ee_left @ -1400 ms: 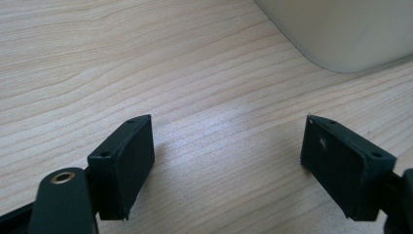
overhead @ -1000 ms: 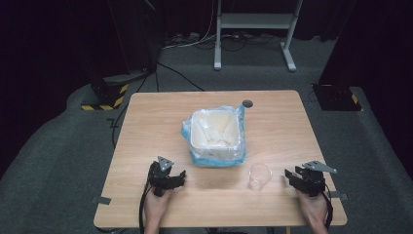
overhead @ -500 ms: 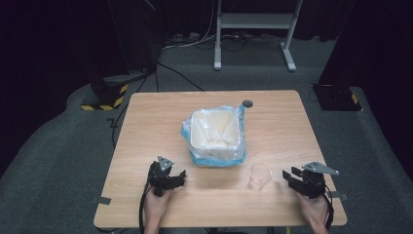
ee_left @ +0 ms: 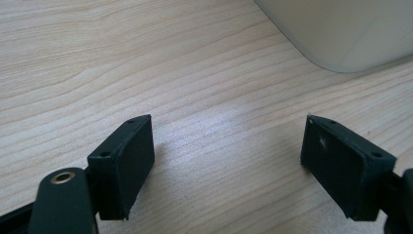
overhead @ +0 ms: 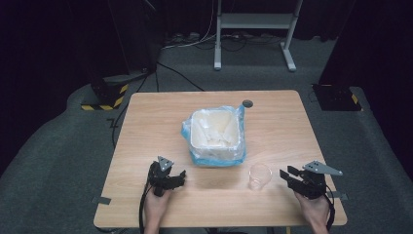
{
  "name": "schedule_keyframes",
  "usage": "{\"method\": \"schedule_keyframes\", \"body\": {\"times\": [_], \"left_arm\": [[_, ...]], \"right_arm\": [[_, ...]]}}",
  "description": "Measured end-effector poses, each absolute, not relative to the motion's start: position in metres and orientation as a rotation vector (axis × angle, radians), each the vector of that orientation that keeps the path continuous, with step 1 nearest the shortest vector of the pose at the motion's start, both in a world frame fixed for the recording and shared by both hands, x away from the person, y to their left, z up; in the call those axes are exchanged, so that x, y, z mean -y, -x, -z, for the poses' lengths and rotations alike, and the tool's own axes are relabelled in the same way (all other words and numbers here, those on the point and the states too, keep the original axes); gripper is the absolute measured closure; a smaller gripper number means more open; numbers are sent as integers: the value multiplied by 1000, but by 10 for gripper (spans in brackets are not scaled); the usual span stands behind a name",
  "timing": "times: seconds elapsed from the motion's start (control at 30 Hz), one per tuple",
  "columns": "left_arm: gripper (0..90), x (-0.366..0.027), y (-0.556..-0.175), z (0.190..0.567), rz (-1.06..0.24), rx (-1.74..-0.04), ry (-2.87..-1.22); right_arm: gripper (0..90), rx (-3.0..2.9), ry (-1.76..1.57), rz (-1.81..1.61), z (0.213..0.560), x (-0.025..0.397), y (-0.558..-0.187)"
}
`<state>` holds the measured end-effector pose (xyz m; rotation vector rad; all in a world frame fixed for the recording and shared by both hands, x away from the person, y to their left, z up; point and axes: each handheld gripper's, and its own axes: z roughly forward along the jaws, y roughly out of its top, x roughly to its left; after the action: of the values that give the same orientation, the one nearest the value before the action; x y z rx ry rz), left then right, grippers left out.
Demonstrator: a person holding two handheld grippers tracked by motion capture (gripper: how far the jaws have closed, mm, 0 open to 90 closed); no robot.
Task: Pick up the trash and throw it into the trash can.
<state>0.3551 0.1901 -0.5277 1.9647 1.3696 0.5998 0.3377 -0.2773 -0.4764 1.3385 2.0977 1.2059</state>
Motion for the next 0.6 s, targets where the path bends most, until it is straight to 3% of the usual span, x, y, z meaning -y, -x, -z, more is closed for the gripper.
{"method": "schedule_keyframes", "body": {"times": [0.6], "left_arm": [[197,-190,-355,528,-601,-1372,-1960]], "right_arm": [[629,-2161,-1242,-1366,442,261,-337]]}}
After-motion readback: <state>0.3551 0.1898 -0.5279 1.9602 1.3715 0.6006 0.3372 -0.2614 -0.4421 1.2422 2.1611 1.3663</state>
